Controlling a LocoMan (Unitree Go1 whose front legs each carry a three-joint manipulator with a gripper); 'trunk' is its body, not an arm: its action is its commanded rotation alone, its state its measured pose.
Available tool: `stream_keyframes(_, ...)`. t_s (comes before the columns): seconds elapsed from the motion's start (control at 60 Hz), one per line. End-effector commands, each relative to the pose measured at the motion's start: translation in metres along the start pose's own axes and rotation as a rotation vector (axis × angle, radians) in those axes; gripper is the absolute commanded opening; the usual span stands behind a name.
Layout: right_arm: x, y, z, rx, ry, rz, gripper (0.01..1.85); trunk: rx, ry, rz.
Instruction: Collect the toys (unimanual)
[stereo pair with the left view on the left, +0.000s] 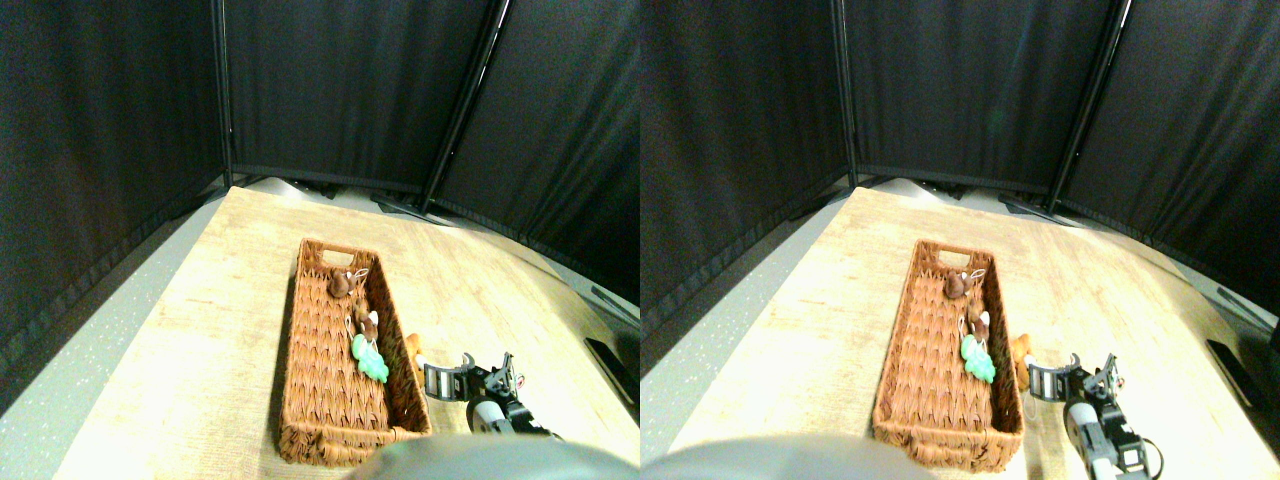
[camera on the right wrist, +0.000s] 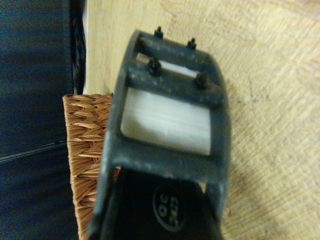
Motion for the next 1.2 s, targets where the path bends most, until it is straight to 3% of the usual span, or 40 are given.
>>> stream_keyframes(0.017, 0.002, 0.004, -0.005, 0.021, 0.023, 0.038, 1.02, -0.015, 0.02, 0.019)
stream_keyframes(0.65, 0.036, 0.007, -0.021, 0.042, 0.019, 0.042, 0.91, -0.035, 0.017, 0.05)
stream_keyframes(1.083, 0.043, -0.004, -0.025, 0.087, -0.019, 0.001, 0.95, -0.039, 0.022, 0.061)
stream_keyframes(1.2, 0.044, -0.006, -0.02, 0.077, -0.037, -0.002, 0.82, -0.037, 0.024, 0.059)
